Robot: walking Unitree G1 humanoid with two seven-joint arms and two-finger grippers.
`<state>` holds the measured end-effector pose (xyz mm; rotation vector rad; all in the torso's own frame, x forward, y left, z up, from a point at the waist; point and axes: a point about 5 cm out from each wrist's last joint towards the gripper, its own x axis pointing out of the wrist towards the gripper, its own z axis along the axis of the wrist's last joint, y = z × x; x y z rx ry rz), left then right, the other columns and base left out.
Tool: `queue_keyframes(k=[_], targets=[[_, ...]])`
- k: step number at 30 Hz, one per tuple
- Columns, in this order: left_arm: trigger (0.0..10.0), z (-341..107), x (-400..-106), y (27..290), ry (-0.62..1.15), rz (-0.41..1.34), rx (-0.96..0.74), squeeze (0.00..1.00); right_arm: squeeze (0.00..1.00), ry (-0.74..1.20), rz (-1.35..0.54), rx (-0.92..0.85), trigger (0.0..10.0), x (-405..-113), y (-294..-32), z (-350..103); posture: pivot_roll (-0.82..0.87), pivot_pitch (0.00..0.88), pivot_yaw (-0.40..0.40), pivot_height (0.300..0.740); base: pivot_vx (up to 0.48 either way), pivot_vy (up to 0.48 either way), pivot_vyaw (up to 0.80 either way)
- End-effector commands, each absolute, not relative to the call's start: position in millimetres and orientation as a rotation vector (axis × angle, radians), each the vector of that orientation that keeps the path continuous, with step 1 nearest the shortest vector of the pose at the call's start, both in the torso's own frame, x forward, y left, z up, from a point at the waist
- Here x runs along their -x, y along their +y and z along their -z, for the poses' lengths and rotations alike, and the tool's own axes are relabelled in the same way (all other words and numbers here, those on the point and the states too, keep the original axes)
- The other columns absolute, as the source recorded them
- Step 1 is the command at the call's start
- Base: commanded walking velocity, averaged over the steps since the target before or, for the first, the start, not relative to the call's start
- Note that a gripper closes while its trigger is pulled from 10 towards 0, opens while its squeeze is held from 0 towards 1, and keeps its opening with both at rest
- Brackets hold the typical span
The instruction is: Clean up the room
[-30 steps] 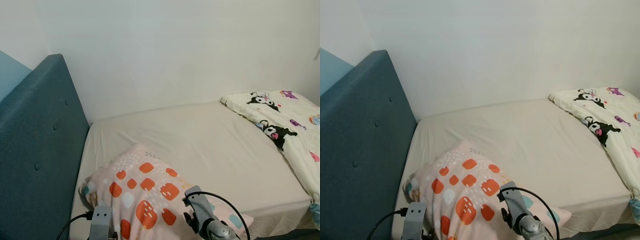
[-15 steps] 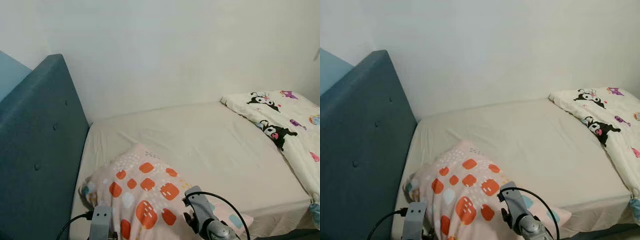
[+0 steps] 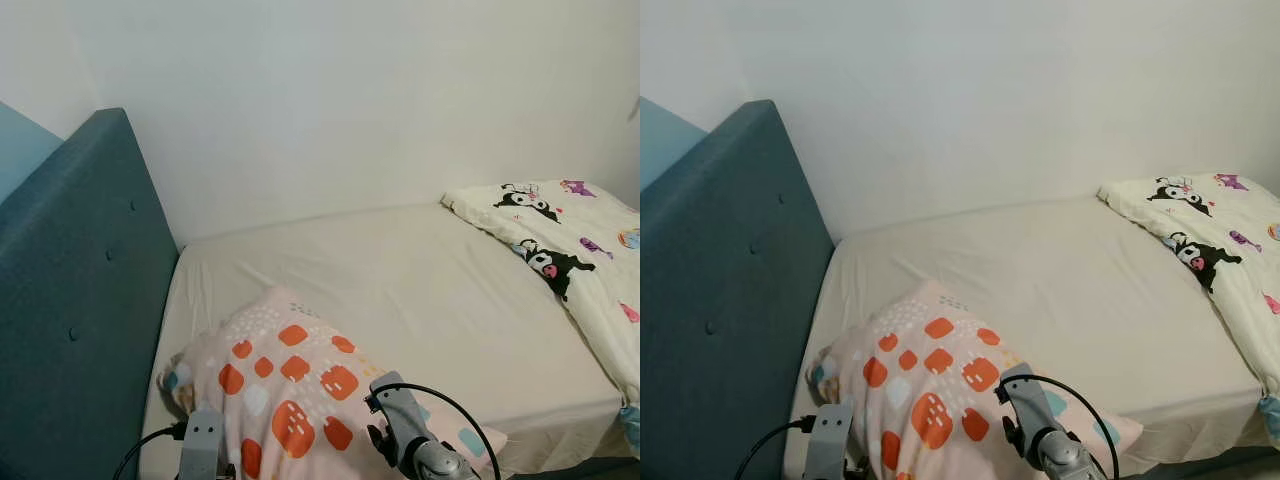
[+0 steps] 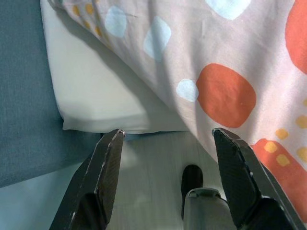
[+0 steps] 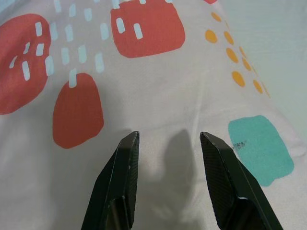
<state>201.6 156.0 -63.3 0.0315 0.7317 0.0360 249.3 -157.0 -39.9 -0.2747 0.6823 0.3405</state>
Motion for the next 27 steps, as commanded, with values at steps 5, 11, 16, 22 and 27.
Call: queue_keyframes(k=[5,11,16,22,27], targets=[[10.0,59.9,-206.1,161.6,0.718,-0.057,-0.037,0.0,0.0,0.686,-0.362,0.286,10.0,-252.1,-155.0,38.4,-0.13,0.0,-0.017,0.74,0.0,0.0,0.0],[10.0,61.4,-202.4,161.2,0.722,-0.061,-0.033,0.0,0.0,0.689,-0.366,0.29,10.0,-249.6,-155.9,39.9,-0.13,0.0,-0.02,0.74,0.0,0.0,0.0],[10.0,62.8,-200.3,160.1,0.728,-0.058,-0.033,0.0,0.0,0.69,-0.369,0.293,10.0,-247.9,-156.2,40.8,-0.14,0.0,-0.019,0.74,0.0,0.0,0.0],[10.0,61.1,-205.3,159.7,0.724,-0.065,-0.029,0.0,0.0,0.678,-0.379,0.3,10.0,-250.5,-154.4,38.6,-0.15,0.0,-0.023,0.74,0.0,0.0,0.0],[10.0,59.9,-206.8,159.6,0.719,-0.067,-0.029,0.0,0.0,0.674,-0.385,0.303,10.0,-252.0,-152.1,37.7,-0.13,0.0,-0.014,0.74,0.0,0.0,0.0]])
